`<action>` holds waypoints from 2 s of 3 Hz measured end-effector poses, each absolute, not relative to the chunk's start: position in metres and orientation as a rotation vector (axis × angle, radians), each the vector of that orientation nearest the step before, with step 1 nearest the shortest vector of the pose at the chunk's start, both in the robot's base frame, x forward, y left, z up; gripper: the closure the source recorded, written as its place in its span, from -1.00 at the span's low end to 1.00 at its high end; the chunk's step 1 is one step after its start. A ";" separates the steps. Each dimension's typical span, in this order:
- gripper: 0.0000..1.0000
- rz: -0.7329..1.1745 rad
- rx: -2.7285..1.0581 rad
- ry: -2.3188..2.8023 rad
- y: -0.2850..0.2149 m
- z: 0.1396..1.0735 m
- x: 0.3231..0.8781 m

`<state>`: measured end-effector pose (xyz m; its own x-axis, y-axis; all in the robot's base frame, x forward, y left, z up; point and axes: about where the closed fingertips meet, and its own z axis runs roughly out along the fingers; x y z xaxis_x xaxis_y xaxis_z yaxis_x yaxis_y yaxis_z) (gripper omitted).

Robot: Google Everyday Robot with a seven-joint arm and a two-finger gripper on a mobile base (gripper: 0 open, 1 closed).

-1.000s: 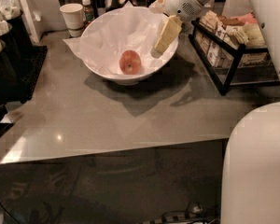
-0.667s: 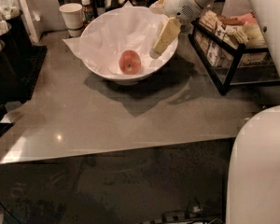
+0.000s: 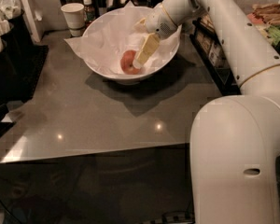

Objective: Pick apple from white bowl

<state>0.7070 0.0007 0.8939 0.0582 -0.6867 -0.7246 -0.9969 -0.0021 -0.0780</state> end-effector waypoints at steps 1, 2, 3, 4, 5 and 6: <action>-0.66 0.675 -1.744 1.688 0.002 0.890 0.710; -0.66 0.680 -1.743 1.689 0.003 0.889 0.711; -0.68 0.721 -1.738 1.705 0.008 0.878 0.712; -0.70 0.752 -1.727 1.720 0.009 0.871 0.712; -0.68 0.776 -1.699 1.737 0.006 0.864 0.715; -0.66 0.800 -1.676 1.751 0.003 0.858 0.717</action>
Offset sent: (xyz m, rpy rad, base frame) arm 0.0032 0.0012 -0.0037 0.0028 0.0008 -0.0024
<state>0.7168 0.0030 0.8576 -0.0418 -0.6510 -0.7579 -0.9991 0.0306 0.0288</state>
